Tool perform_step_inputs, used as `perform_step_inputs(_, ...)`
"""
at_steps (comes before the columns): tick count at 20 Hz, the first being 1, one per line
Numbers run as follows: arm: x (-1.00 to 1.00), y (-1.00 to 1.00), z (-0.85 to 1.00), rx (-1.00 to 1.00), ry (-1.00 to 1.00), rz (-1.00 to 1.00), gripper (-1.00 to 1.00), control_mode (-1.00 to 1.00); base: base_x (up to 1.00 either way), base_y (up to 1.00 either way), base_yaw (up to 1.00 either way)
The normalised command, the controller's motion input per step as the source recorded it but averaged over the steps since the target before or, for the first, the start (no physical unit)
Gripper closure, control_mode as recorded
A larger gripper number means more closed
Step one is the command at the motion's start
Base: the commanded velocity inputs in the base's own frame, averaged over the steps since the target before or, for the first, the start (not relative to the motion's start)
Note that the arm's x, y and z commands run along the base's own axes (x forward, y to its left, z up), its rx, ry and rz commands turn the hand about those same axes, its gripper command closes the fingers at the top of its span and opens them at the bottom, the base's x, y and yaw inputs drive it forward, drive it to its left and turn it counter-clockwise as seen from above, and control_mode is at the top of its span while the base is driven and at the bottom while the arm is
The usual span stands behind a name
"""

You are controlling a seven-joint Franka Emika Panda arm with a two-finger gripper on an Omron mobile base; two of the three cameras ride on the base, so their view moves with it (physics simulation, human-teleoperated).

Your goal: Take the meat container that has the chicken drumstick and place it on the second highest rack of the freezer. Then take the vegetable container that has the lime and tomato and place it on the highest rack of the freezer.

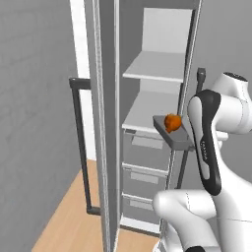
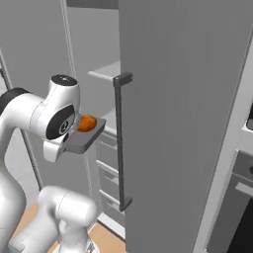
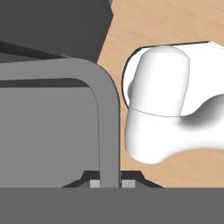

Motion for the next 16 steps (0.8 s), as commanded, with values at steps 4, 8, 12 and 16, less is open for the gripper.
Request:
perform_step_inputs(4, 0.00, 0.00, 0.00, 0.00, 0.00, 0.00, 1.00, 1.00, 0.18, 0.37, -0.34)
perform_step_inputs(8, 0.00, 0.00, 0.00, 0.00, 0.00, 0.00, 1.00, 1.00, 0.27, 0.44, -0.34)
perform_step_inputs(12, 0.00, 0.00, 0.00, 0.00, 0.00, 0.00, 1.00, 1.00, 0.37, 0.43, -0.26)
perform_step_inputs(16, 0.00, 0.00, 0.00, 0.00, 0.00, 0.00, 1.00, 1.00, 0.46, 0.22, -0.21)
